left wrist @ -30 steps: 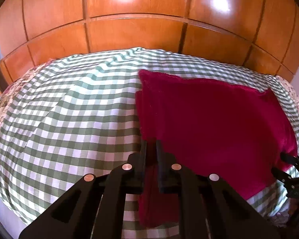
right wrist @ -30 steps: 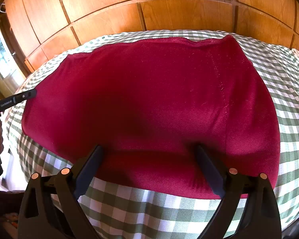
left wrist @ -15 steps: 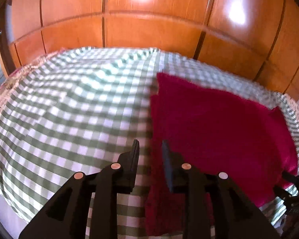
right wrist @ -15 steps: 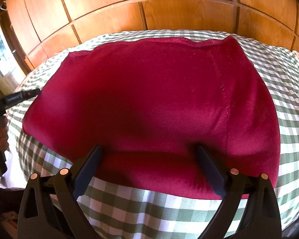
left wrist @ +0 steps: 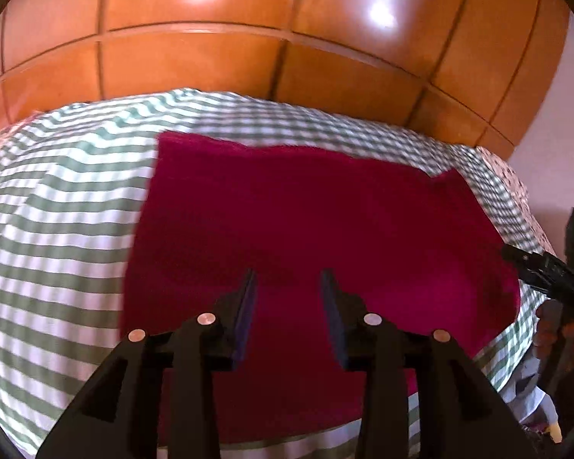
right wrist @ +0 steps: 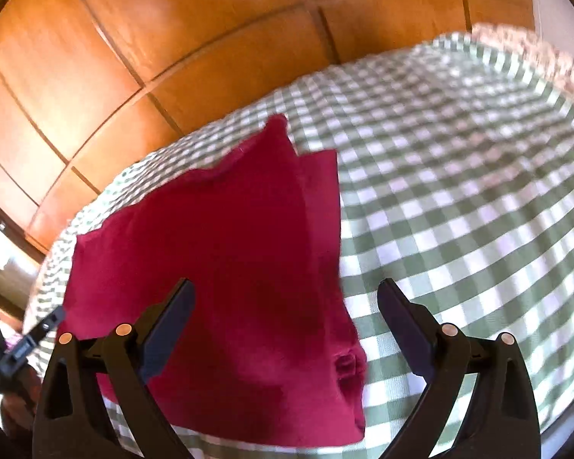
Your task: Fold small clothes
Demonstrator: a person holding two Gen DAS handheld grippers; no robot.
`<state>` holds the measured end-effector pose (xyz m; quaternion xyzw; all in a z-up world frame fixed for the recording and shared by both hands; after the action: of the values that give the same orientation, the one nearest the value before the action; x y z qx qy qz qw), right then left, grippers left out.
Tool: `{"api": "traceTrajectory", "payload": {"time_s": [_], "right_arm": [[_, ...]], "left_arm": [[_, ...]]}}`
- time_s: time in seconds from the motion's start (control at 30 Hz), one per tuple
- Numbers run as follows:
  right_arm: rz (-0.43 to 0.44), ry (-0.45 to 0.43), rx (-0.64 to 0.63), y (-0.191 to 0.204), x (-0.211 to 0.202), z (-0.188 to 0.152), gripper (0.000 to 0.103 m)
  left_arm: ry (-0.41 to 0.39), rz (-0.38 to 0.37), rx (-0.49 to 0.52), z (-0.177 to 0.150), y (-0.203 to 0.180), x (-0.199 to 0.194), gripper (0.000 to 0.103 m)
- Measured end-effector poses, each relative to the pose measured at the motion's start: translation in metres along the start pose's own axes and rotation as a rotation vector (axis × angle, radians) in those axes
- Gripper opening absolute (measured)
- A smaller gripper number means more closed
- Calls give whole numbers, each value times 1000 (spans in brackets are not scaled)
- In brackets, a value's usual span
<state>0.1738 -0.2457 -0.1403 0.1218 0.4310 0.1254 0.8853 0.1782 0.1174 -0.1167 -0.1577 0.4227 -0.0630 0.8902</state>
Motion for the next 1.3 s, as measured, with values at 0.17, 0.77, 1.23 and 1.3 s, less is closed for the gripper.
{"api": "traceTrajectory", "payload": {"time_s": [0.17,0.77,1.23,1.3], "right_arm": [[121,61,-5,8,12,-19,84],[285,17,-203,111,-25,14,30],[309,46,-406,229,-12,35,27],[313,63,-448,253,-4,33,27]], "left_arm": [[45,38,35,-6,-14,20,47],[39,83,9,-4,-14,19,55],[0,27,-90,-1,17,-12,56],[-10,-2,-132,1,32,-24,66]]}}
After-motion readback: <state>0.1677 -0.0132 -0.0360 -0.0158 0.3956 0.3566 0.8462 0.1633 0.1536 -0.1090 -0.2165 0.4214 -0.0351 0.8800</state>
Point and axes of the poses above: each gripper's, at about its wrist camera, not at the fingertips, and x roughly the way its jaws point, y to its left, z to its top, the point moved 4 cm from there along x, roughly the way its jaws point, and after that the axes turned 10 degrees about -x, right-handed, at the moved point
